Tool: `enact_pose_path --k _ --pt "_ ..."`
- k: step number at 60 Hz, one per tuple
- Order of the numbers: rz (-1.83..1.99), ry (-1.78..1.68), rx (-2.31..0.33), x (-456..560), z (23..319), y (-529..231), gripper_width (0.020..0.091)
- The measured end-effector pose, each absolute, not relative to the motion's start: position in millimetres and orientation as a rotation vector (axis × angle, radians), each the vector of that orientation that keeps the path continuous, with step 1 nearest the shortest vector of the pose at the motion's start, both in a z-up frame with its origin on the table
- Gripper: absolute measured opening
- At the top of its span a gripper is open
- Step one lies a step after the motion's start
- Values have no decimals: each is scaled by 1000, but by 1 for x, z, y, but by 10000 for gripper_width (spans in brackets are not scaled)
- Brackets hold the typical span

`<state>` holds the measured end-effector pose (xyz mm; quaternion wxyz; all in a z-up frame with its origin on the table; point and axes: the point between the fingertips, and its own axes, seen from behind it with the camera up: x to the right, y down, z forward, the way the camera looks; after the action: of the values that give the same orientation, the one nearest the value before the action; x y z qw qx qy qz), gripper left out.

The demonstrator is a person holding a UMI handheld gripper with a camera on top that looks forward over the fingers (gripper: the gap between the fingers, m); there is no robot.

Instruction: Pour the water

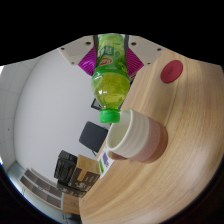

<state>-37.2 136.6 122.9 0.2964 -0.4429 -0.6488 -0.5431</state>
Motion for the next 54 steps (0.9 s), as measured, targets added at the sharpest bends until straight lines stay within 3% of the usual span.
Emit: enact_pose_path --k 10,18,28,40,54 --pt "-1142 -1496 -1404 -44 134 122 343" --pt "-745 -1069 -1676 -38 149 113 348" --pt "-327 -605 -1789 -23 153 114 349" --pt "-9 -273 -1823 16 126 121 347" --pt "75 -230 -1787 25 97 126 356"
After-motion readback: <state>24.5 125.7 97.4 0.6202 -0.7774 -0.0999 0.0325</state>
